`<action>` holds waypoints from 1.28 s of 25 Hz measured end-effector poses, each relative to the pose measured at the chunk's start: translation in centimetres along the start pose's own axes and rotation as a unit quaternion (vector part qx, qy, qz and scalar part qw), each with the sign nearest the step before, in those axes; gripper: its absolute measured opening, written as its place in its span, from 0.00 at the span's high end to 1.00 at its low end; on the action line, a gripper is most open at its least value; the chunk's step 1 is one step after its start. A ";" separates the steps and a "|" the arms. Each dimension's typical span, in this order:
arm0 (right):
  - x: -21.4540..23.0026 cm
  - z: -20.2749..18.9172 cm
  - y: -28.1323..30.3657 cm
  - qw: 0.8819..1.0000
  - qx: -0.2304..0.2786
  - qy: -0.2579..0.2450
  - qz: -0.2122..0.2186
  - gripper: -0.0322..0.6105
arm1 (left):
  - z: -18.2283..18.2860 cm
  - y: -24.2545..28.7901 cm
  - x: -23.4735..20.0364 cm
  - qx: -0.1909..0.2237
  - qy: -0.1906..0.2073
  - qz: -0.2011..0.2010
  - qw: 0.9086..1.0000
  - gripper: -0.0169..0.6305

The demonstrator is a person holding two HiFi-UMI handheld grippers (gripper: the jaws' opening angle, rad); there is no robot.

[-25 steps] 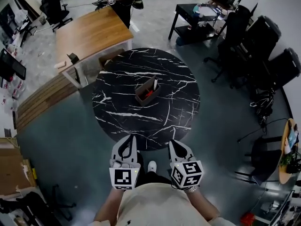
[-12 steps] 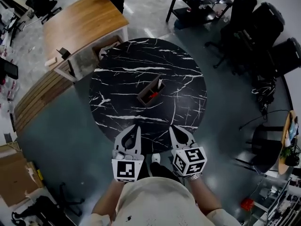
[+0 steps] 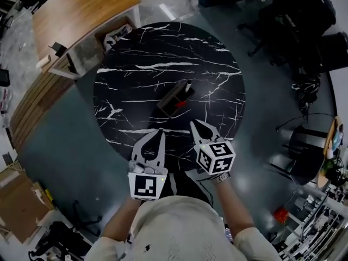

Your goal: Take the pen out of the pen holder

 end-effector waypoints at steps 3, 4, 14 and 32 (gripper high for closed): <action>0.6 -0.3 2.8 1.000 -0.007 0.022 0.007 0.92 | -0.6 1.4 -1.1 -0.006 -0.007 -0.011 1.000 0.96; 0.8 -0.4 3.7 1.000 -0.008 0.029 0.007 0.92 | -0.8 1.8 -1.5 -0.007 -0.012 -0.012 1.000 0.96; 2.7 -2.6 8.8 0.997 -0.050 0.055 -0.023 0.82 | -2.5 4.3 -4.9 -0.017 -0.031 -0.017 0.999 0.96; 3.1 -3.1 10.9 0.995 -0.011 0.082 -0.059 0.82 | -3.5 4.7 -5.4 -0.025 -0.082 0.014 0.996 0.96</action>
Point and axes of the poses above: the fingertips, and each gripper's own axes: y forward along the fingers, x to its right, z out of its top, the point moved 9 cm from there along -y, backward along the fingers, and after that the axes turned 7 degrees about x, right-handed, at the moved point
